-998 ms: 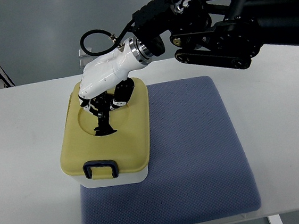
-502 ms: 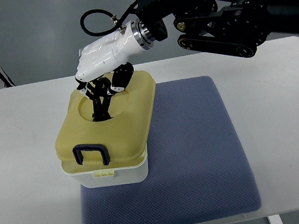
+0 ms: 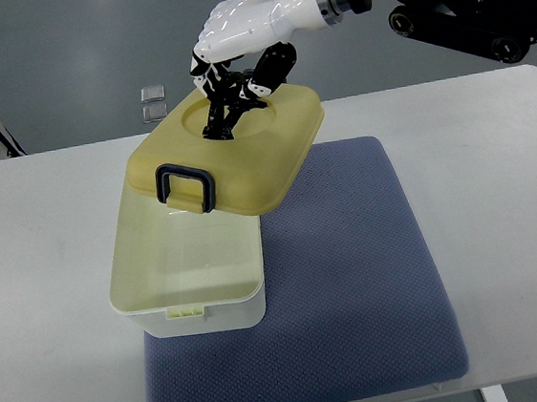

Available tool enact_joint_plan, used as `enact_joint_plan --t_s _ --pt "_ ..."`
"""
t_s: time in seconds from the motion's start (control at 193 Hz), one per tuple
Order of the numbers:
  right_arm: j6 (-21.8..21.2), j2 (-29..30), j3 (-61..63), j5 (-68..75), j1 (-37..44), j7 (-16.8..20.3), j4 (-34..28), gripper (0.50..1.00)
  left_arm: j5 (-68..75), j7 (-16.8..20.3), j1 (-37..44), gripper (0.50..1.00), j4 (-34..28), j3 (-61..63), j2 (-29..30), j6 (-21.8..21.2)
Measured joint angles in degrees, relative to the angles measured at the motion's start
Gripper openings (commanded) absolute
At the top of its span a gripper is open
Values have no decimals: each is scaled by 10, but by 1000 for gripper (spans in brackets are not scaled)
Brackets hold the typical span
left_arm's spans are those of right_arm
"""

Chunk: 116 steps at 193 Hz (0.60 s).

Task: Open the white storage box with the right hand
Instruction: 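Lift the yellow lid off the box with the right hand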

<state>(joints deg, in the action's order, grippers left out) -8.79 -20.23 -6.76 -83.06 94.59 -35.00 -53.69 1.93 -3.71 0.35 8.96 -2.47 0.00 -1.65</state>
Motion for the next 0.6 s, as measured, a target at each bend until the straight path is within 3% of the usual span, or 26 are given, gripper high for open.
enact_joint_plan --t_s 0.6 --pt "42 -73 -1 -1 -88 0 7 500 0 0 0 1000 0 0 0 0"
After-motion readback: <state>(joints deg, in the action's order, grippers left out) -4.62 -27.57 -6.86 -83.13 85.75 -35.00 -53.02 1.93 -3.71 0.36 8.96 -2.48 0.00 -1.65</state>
